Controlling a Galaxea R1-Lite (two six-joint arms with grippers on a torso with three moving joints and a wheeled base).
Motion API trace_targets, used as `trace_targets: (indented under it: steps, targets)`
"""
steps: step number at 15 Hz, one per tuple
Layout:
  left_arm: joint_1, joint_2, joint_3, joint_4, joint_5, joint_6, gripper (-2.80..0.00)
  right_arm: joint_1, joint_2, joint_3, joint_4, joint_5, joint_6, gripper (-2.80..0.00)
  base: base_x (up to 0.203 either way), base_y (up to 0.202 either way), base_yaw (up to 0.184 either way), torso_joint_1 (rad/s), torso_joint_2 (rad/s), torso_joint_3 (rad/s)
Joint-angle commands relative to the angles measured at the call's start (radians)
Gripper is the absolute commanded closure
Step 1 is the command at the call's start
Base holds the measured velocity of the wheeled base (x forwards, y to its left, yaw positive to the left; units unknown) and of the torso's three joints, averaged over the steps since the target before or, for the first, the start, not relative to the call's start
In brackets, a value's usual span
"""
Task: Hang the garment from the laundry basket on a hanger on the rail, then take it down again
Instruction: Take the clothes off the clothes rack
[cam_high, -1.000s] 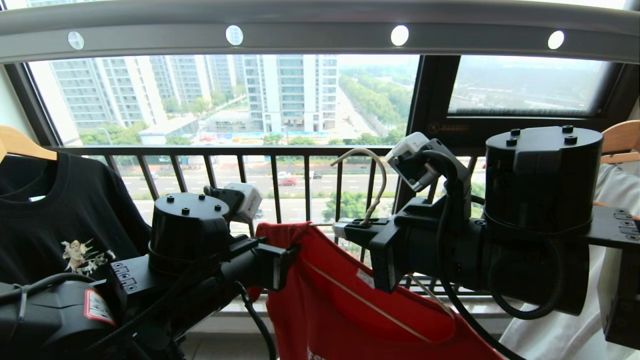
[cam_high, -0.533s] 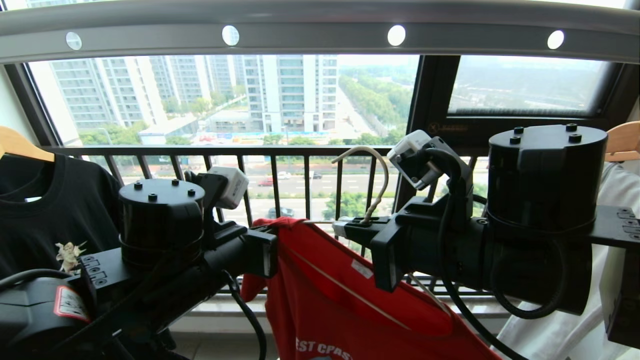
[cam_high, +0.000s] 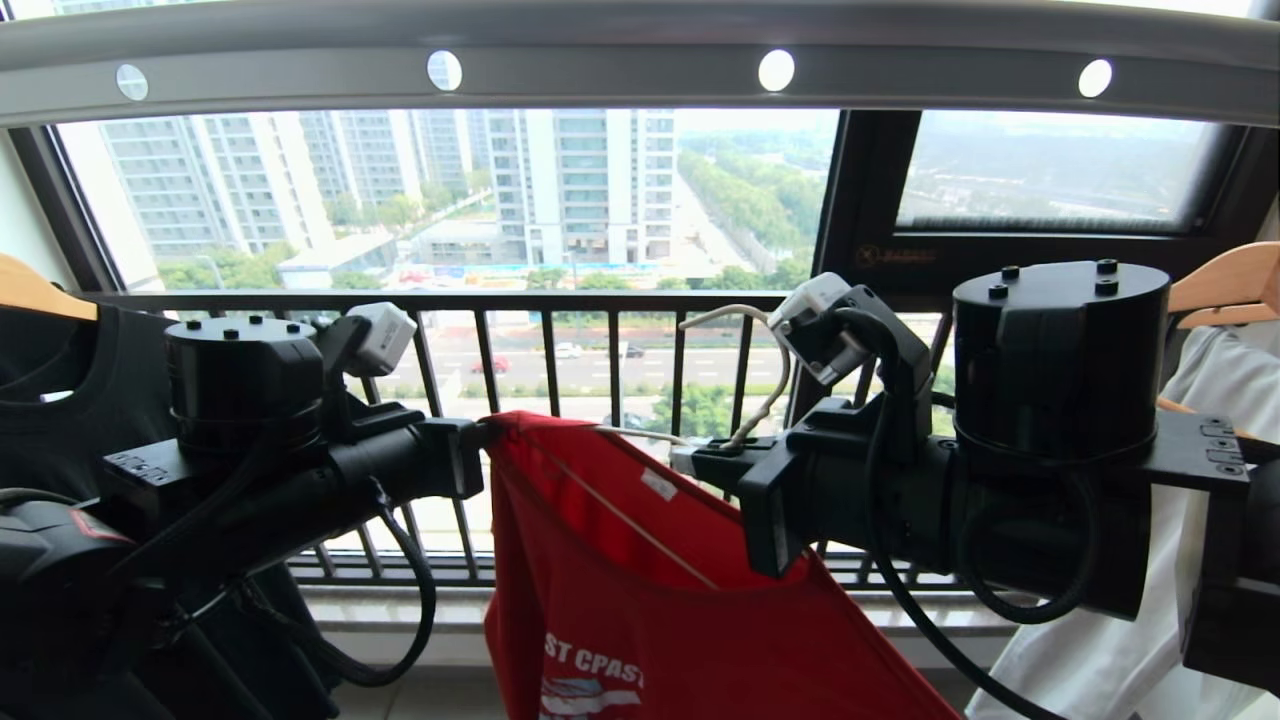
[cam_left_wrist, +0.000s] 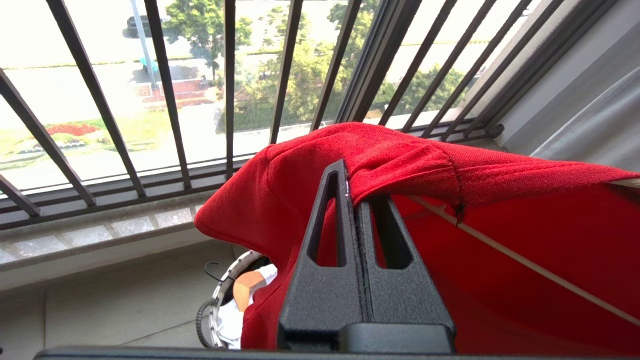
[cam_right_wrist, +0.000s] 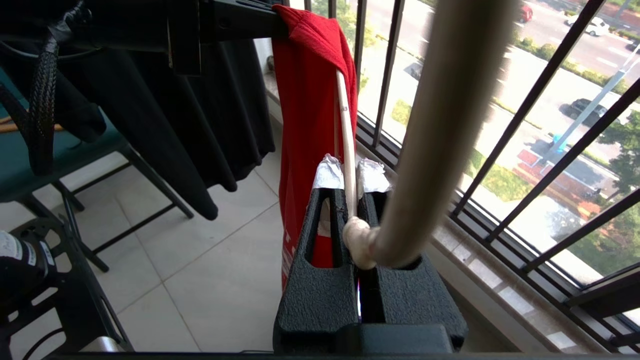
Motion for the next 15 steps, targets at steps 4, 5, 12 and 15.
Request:
trace_targets:
  steps: [4, 5, 12, 15]
  targets:
    - [0.133, 0.021, -0.024, -0.005, -0.250, -0.161, 0.00, 0.002, 0.012, 0.005, -0.002, 0.003, -0.002, 0.00, 0.000, 0.000, 0.000, 0.000, 0.00, 0.000]
    - [0.187, 0.017, -0.033, -0.005, -0.323, -0.203, 0.00, 0.002, 0.013, 0.005, -0.002, 0.003, -0.002, 0.00, 0.000, 0.000, 0.000, 0.000, 0.00, 0.000]
    - [0.308, 0.077, -0.057, -0.014, -0.541, -0.375, 0.00, 0.017, 0.013, 0.011, -0.002, 0.007, -0.002, 0.00, 0.000, 0.000, 0.000, 0.000, 0.00, 0.000]
    - [0.308, 0.147, -0.061, -0.083, -0.540, -0.434, 0.00, 0.047, 0.008, 0.025, -0.002, 0.007, -0.002, 0.00, 0.000, 0.000, 0.000, 0.000, 0.00, 0.000]
